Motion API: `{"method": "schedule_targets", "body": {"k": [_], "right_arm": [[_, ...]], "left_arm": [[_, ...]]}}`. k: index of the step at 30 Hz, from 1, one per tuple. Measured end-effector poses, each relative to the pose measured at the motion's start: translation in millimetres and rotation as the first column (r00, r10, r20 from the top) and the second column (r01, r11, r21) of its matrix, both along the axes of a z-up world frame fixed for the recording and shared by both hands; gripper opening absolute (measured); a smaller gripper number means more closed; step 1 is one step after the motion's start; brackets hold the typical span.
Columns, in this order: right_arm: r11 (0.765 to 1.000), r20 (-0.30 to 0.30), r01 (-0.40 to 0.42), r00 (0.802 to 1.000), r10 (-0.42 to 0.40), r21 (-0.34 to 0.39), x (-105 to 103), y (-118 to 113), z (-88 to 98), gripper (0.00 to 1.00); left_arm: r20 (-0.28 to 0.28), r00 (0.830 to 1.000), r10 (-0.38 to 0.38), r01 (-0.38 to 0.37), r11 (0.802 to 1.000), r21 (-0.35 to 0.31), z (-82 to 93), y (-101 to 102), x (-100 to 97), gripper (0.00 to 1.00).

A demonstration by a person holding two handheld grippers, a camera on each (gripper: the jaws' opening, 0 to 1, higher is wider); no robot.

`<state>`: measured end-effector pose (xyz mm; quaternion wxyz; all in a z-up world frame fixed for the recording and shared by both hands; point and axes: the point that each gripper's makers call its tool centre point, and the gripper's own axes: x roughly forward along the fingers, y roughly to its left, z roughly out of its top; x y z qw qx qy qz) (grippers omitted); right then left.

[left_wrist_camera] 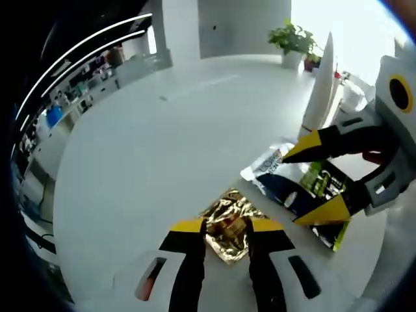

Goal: Arrange the skincare products in the storage area until every visible bottle or jar stands upright without overlapping.

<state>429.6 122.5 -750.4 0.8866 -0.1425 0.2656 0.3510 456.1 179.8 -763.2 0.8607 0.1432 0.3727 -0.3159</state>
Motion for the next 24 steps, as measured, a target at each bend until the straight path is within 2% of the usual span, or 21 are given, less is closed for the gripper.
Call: {"method": "schedule_targets", "body": {"k": [10, 24], "right_arm": [[1.0, -0.009, 0.012, 1.0, -0.012, 0.01, -31.7, -16.7, 8.4, 0.49], [0.994, -0.03, 0.09, 0.996, -0.088, 0.062, -70.6, -59.9, 21.4, 0.7]], "left_arm": [[0.0, 1.0, 0.006, -0.006, 1.0, -0.025, 16.5, -3.8, -18.2, 0.37], [-0.028, 0.999, 0.04, -0.042, 0.997, -0.058, 22.4, -0.1, -62.0, 0.54]]}}
